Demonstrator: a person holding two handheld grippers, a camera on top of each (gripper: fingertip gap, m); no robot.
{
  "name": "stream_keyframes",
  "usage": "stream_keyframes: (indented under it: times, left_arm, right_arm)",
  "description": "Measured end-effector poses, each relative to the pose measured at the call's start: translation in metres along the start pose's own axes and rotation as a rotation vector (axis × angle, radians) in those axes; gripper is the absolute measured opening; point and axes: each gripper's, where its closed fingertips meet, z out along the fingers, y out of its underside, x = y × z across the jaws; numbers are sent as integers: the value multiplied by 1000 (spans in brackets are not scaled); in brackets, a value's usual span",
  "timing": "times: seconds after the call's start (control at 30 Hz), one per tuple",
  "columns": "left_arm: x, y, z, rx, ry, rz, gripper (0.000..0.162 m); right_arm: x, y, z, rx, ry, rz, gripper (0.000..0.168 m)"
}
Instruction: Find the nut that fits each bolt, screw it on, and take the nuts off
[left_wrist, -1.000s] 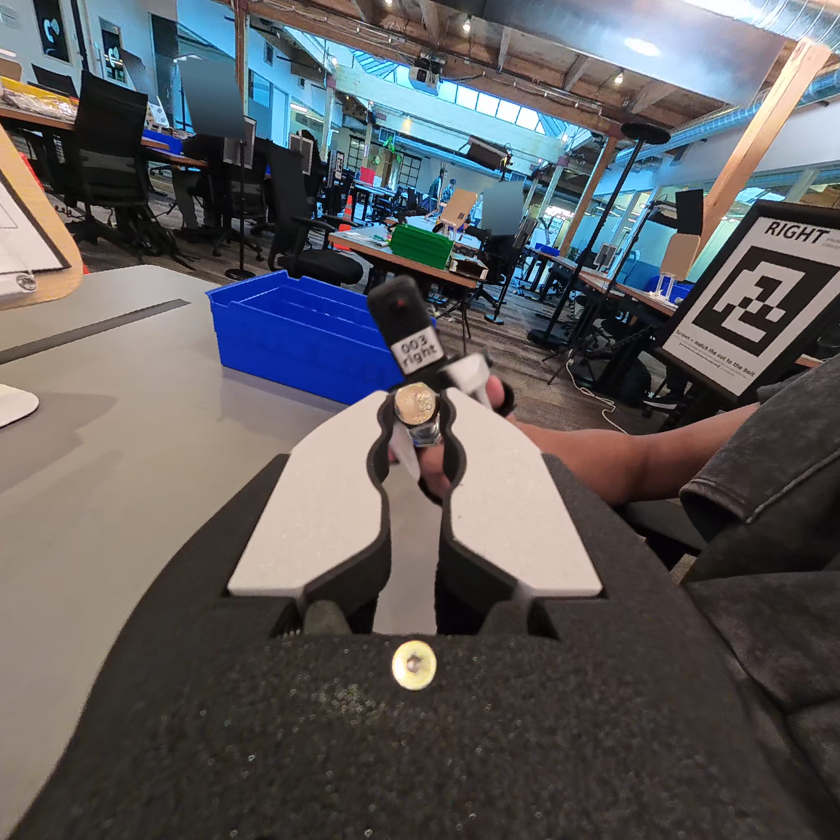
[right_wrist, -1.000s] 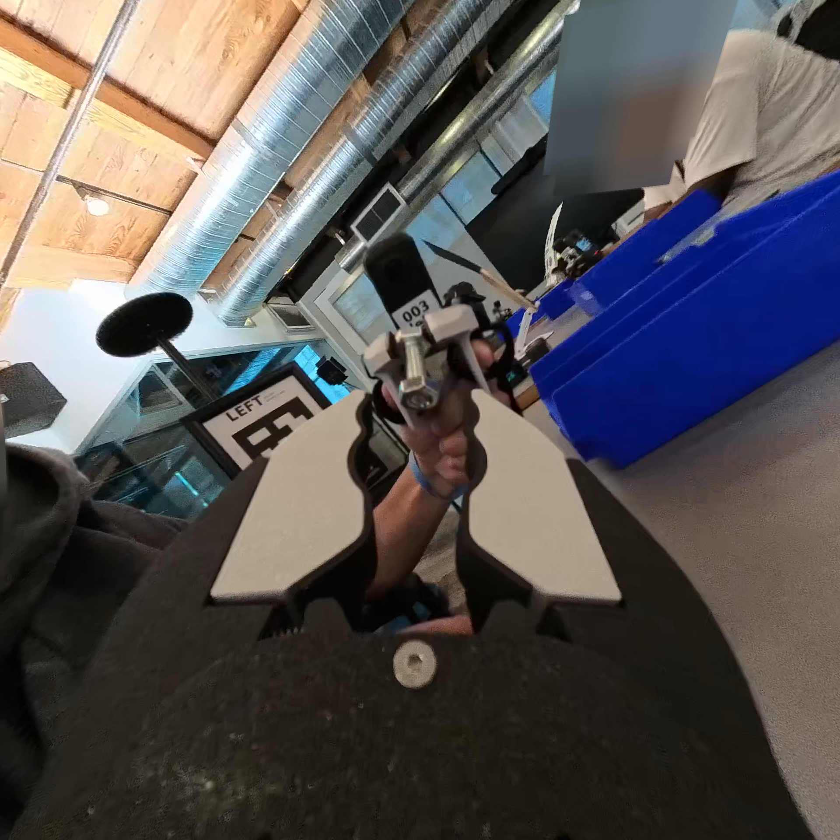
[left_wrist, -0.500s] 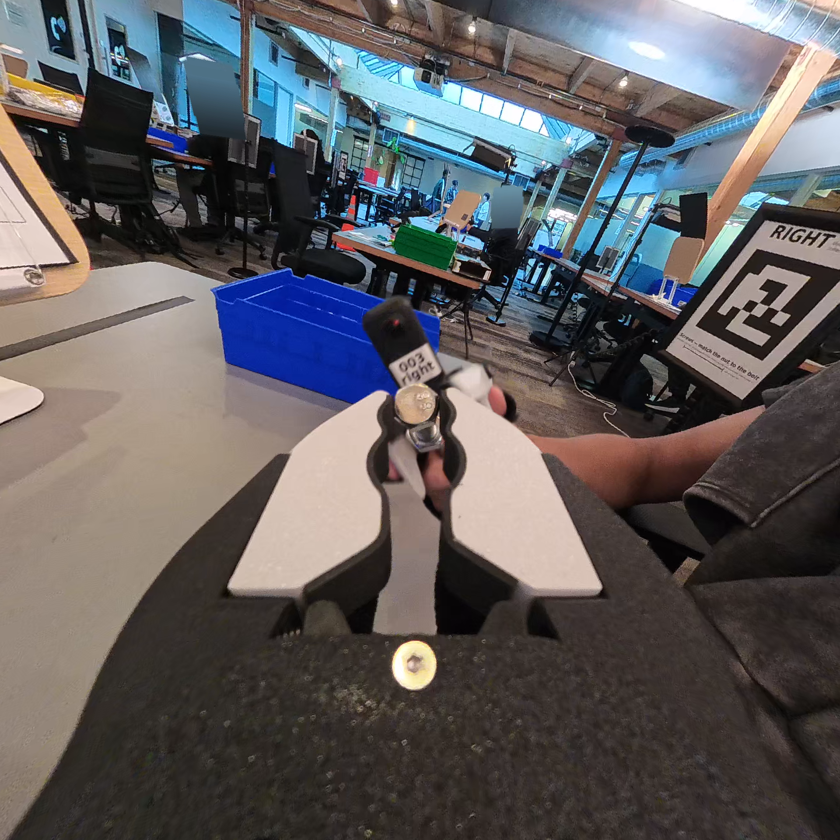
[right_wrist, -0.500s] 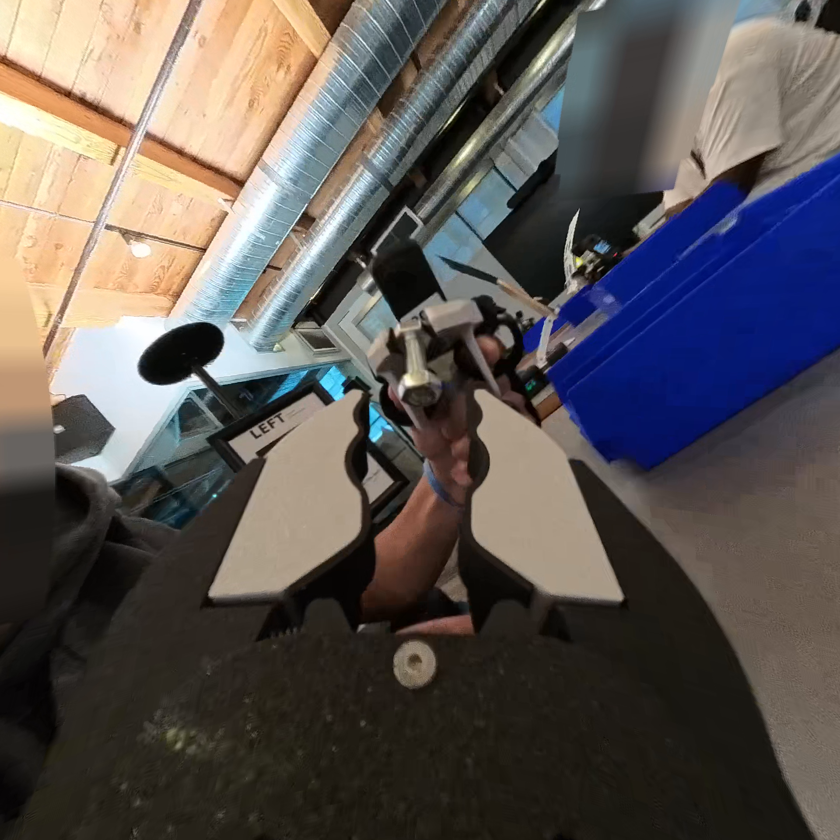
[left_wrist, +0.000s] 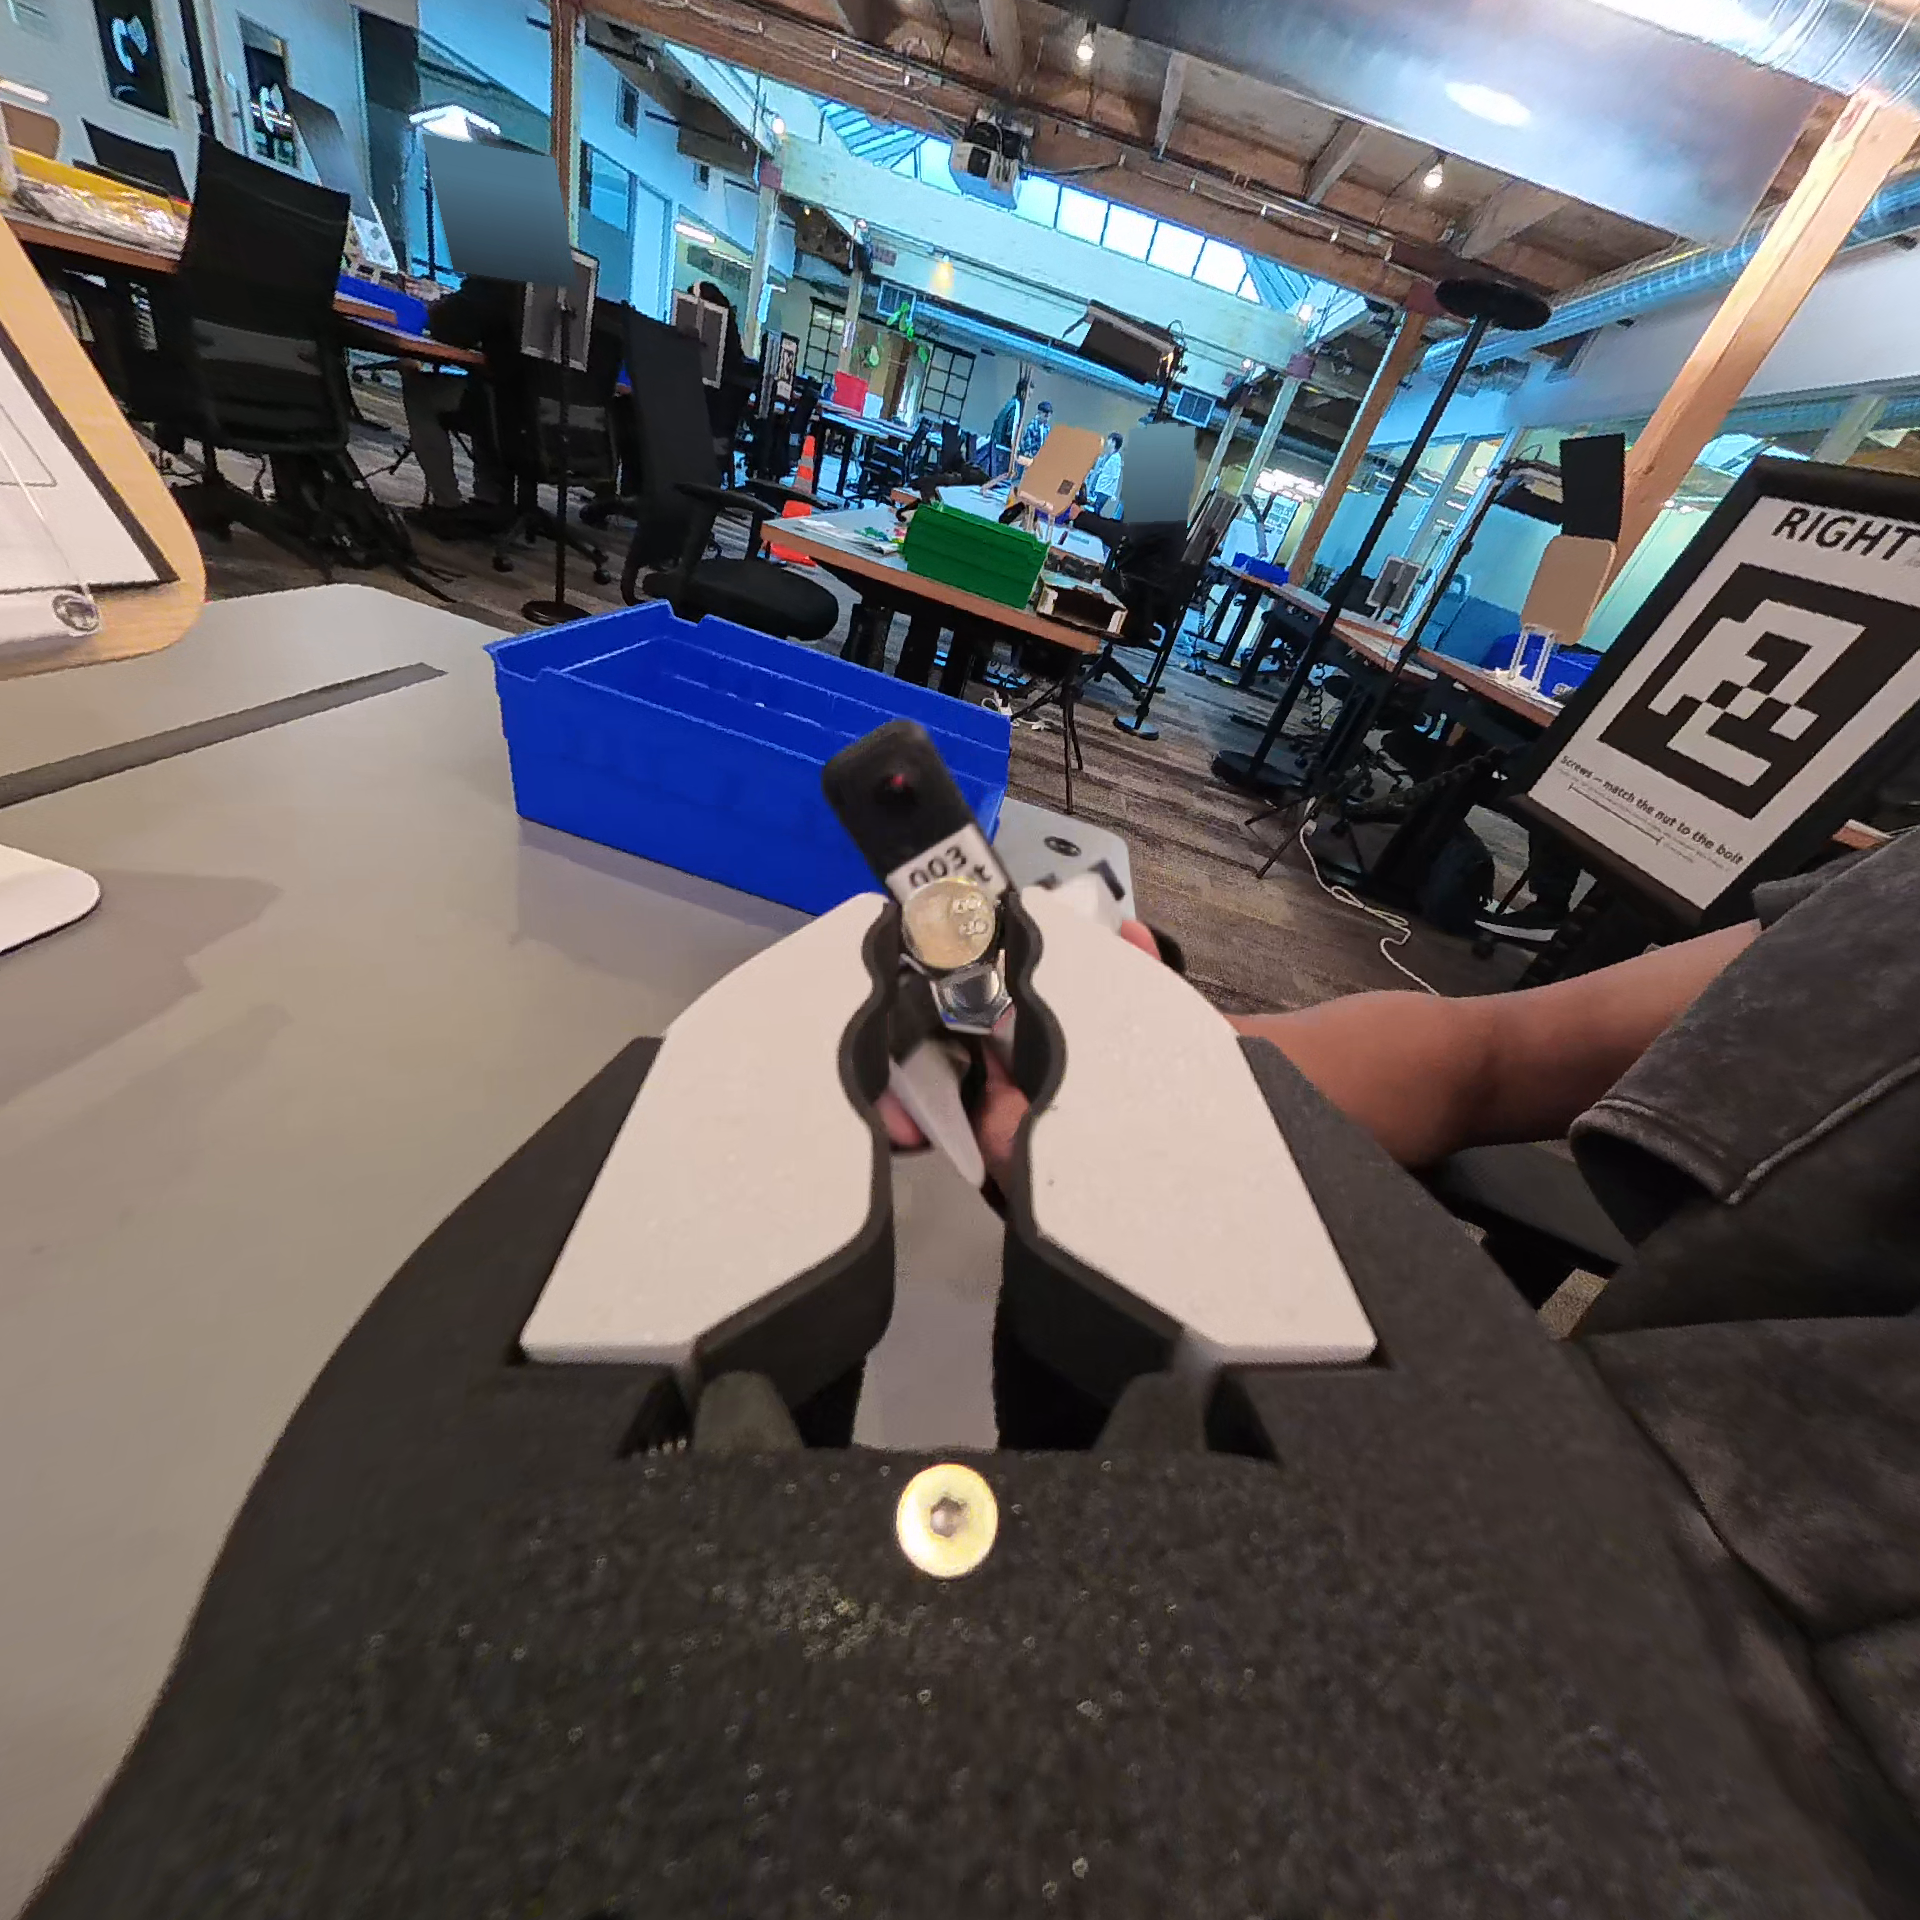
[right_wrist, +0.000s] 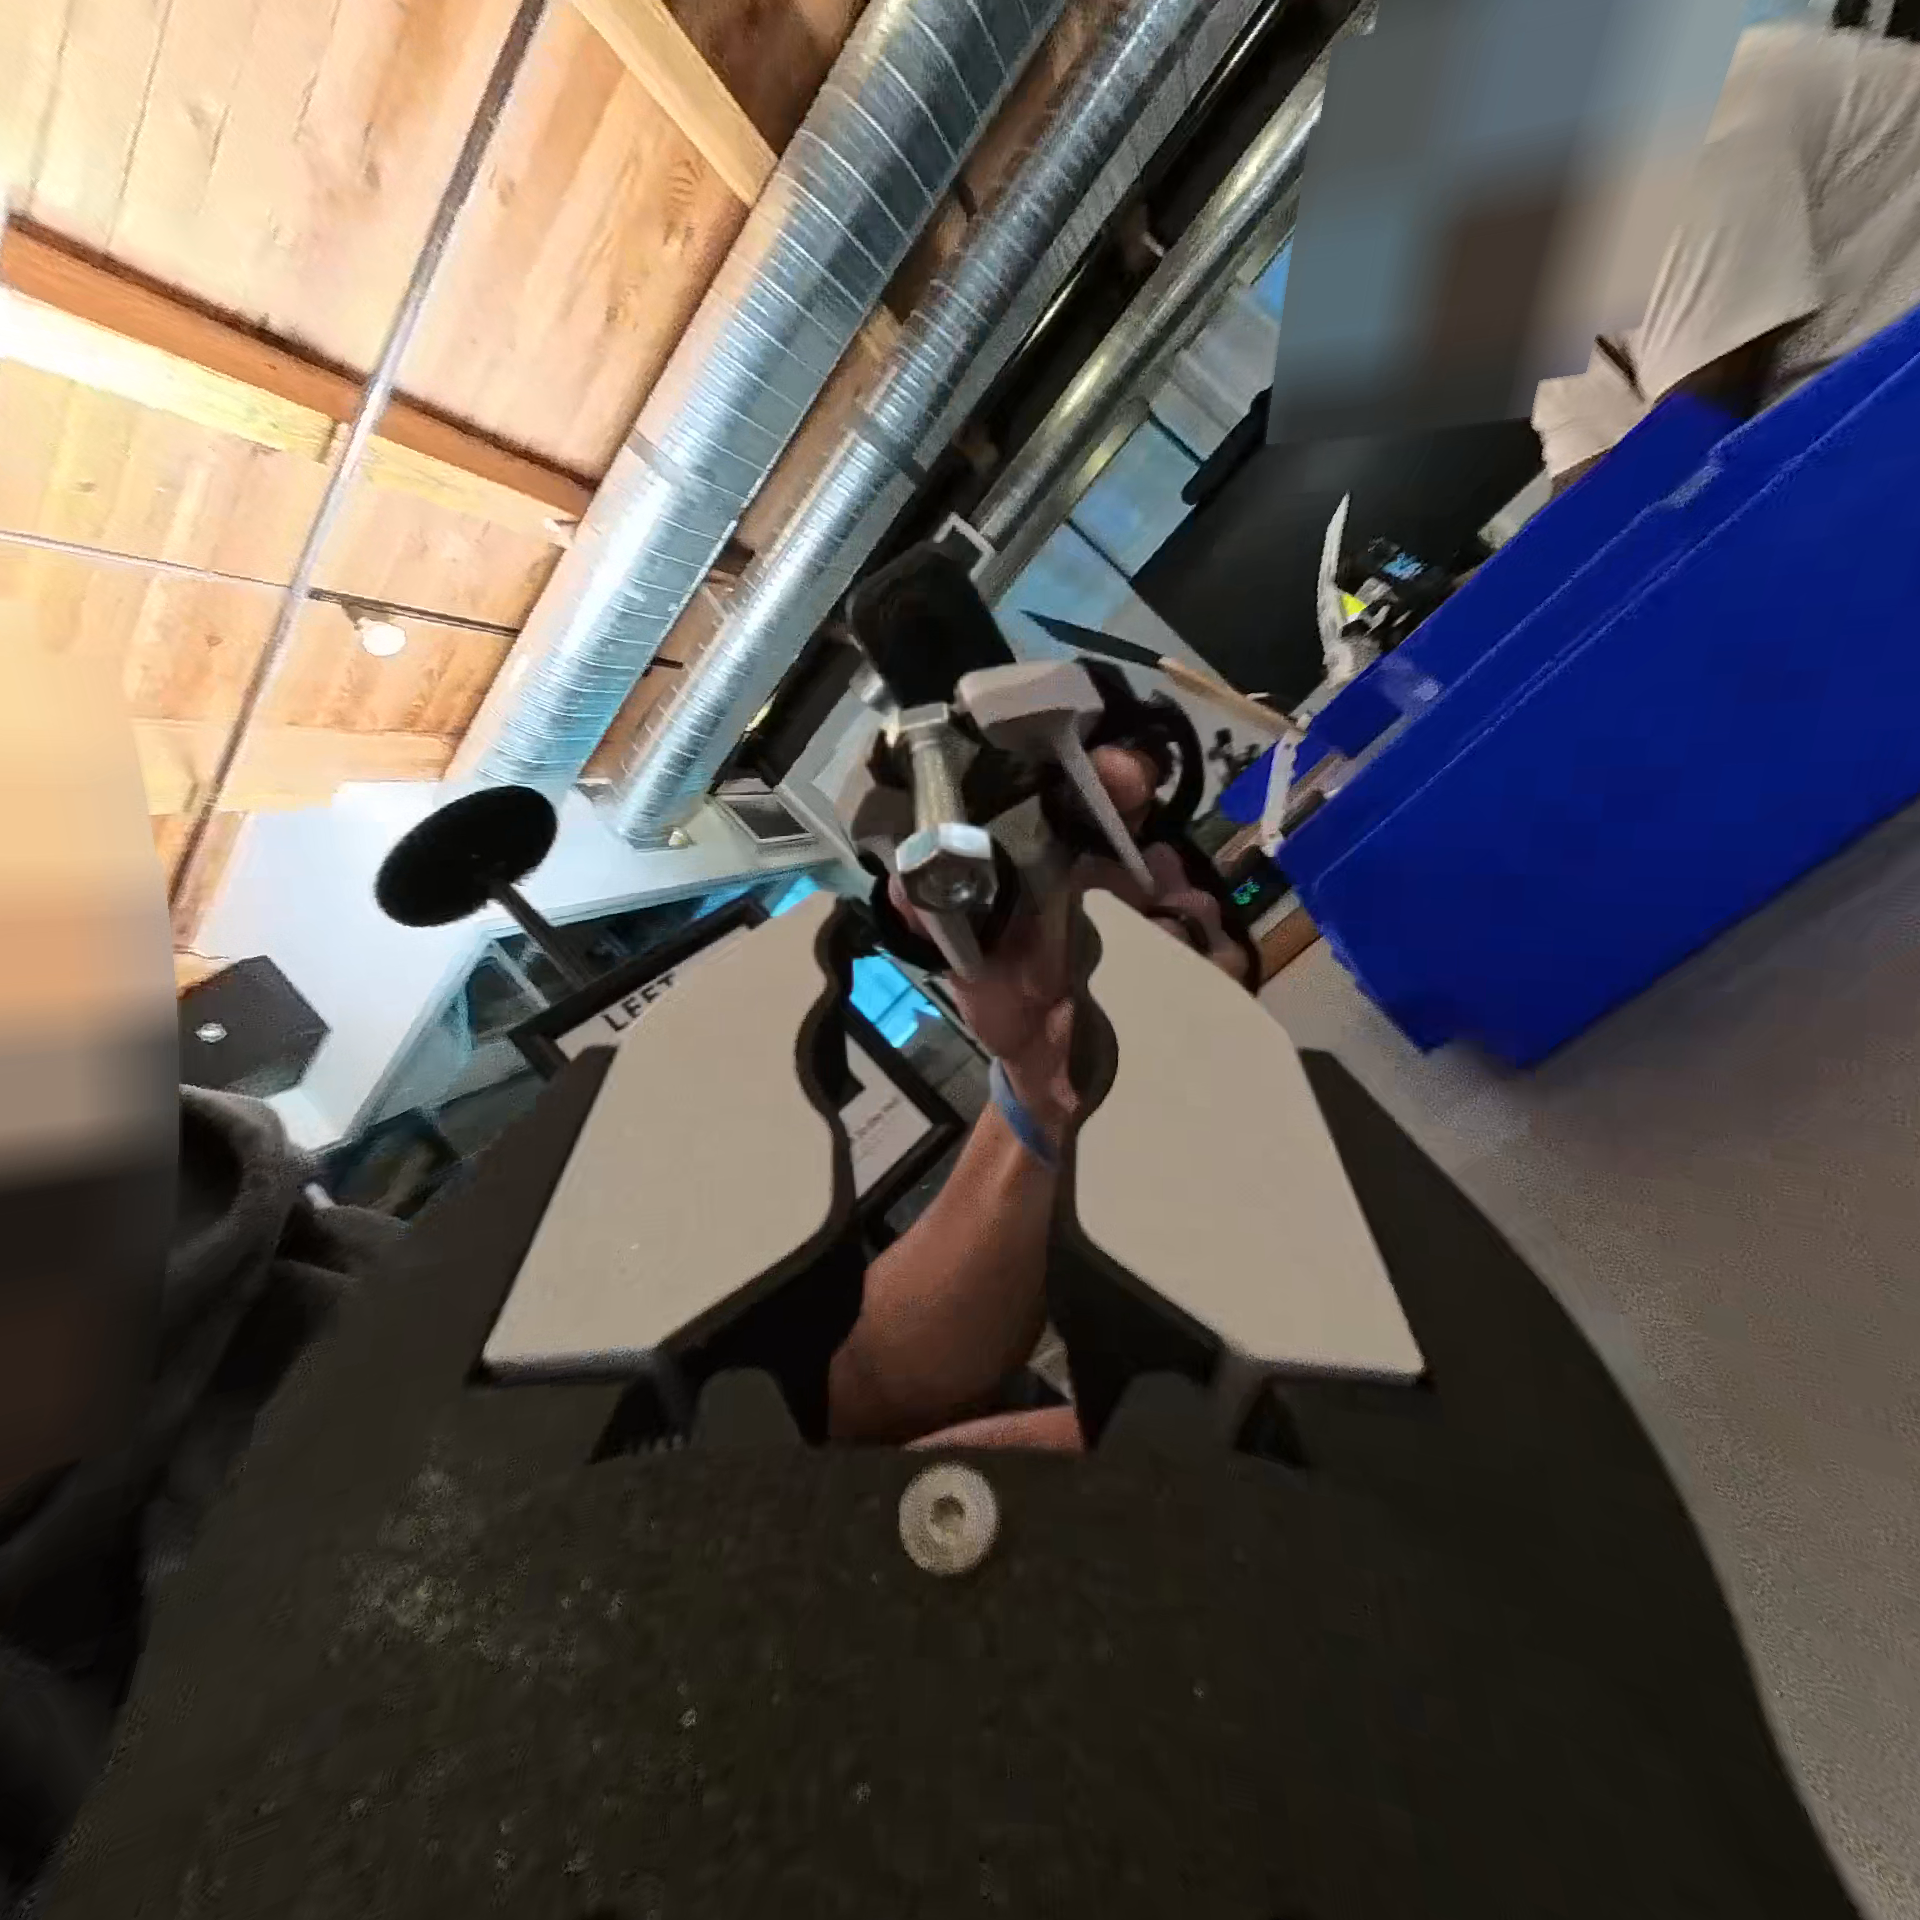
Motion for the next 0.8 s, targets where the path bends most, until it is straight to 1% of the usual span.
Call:
stream_keyframes:
  times: [0.1,0.2,0.23,0.3,0.37,0.47,0.6,0.7,0.8]
  left_arm:
    - [2,1,2,-3,9,1,18]
    - [2,4,3,-9,4,4,18]
    - [2,3,3,-3,1,5,18]
    - [1,4,4,-7,0,-5,18]
    - [0,4,4,-1,1,-22,18]
    - [0,4,5,5,16,-66,18]
    - [1,3,9,14,48,-174,18]
    - [-1,4,12,13,64,-304,18]
    - [-3,8,14,6,101,-474,18]
  right_arm:
    - [-6,4,6,37,-104,120,38]
    - [-7,-4,2,86,-136,154,24]
    - [-5,-3,2,75,-121,137,17]
    - [-2,2,1,40,-87,87,17]
    - [-1,-3,0,40,-32,-14,17]
    - [1,-11,-3,-2,113,-301,17]
    - [2,-18,-9,-151,376,-887,17]
    - [2,-24,-14,-264,554,-1274,17]
    - [3,-26,-19,-368,674,-1616,17]
